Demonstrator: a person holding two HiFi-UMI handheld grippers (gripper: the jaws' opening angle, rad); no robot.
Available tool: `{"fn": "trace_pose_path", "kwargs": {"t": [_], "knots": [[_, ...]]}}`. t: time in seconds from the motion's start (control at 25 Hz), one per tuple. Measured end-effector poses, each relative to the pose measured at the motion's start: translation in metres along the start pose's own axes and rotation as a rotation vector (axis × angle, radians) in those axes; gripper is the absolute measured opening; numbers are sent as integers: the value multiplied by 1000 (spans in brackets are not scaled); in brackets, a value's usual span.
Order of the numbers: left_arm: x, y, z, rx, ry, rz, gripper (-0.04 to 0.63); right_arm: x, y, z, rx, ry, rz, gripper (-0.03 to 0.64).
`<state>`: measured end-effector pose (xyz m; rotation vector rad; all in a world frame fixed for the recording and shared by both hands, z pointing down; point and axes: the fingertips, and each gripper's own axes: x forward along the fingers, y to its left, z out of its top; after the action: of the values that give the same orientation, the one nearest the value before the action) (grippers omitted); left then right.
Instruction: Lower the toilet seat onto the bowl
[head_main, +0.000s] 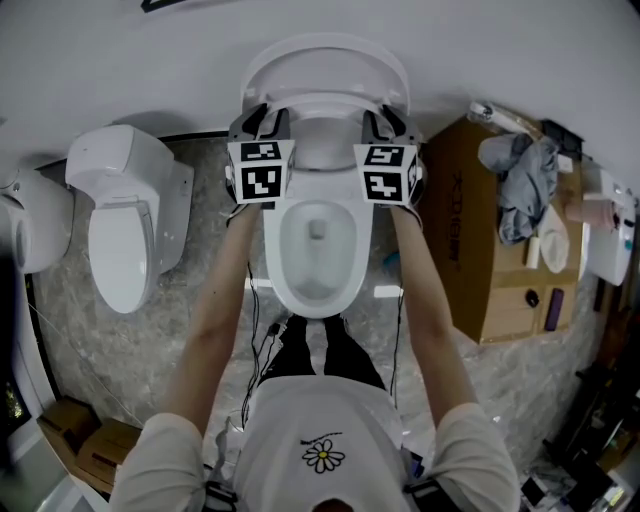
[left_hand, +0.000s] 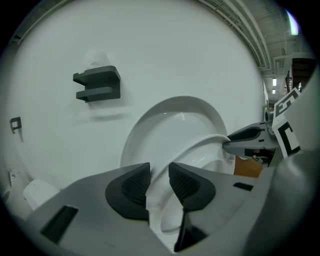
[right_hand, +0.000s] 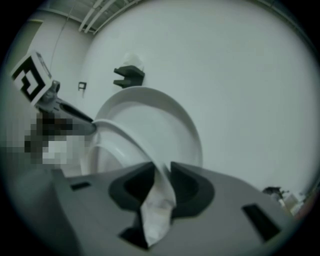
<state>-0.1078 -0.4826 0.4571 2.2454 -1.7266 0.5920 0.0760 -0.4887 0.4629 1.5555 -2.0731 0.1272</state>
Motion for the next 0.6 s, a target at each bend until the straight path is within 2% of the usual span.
{"fn": "trace_pose_path", "kwargs": {"t": [0.32,0.6], "knots": [[-9,-1,-3,-10,-6,-8,135,-8,2,-4,-13,-3,-32,106],[-35,-9,-11,-4,-18,-32,137,-35,10,-9,-29,-31,-17,104]]}}
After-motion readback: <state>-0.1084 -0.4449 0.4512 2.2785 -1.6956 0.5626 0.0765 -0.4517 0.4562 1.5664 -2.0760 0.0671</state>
